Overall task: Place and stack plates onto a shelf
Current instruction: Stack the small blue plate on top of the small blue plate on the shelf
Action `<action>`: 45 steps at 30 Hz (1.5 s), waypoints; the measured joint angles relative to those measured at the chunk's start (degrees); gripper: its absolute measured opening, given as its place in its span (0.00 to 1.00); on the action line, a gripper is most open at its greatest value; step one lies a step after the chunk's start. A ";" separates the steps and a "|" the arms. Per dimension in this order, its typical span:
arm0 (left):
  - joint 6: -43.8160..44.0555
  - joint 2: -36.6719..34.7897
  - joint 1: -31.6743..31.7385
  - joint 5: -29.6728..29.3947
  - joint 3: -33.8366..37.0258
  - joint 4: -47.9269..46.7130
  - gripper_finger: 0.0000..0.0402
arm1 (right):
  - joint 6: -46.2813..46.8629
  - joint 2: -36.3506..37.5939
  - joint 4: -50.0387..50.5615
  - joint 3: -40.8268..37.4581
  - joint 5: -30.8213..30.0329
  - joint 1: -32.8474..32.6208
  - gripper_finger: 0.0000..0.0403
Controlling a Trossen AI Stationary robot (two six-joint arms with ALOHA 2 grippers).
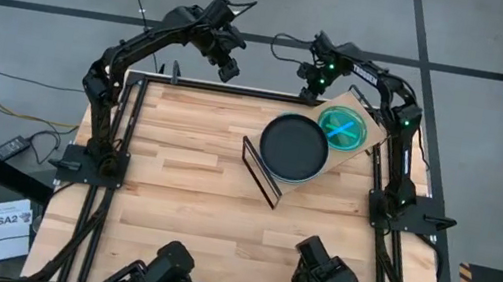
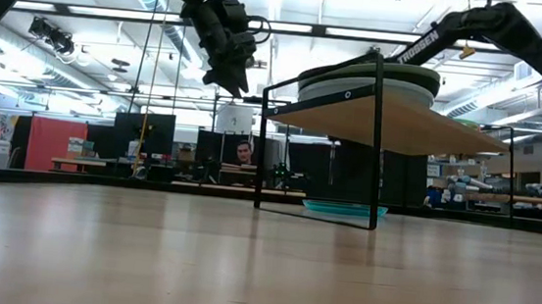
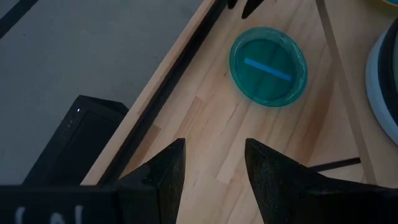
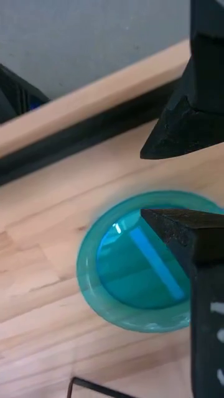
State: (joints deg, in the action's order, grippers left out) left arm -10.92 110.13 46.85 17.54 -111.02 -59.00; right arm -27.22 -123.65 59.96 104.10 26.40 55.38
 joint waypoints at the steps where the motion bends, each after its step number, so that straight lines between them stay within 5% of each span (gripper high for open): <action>1: 0.00 0.00 0.00 0.00 0.00 0.00 0.43 | 0.00 0.01 -0.50 -0.45 0.53 -0.17 0.35; 45: -0.33 0.02 0.00 -0.02 0.00 -0.09 0.43 | -1.51 0.06 -3.26 -5.67 -3.63 -5.51 0.35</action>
State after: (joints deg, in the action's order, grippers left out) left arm -11.25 110.15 46.85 17.52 -111.02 -59.09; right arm -28.73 -123.59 56.71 98.43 22.76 49.87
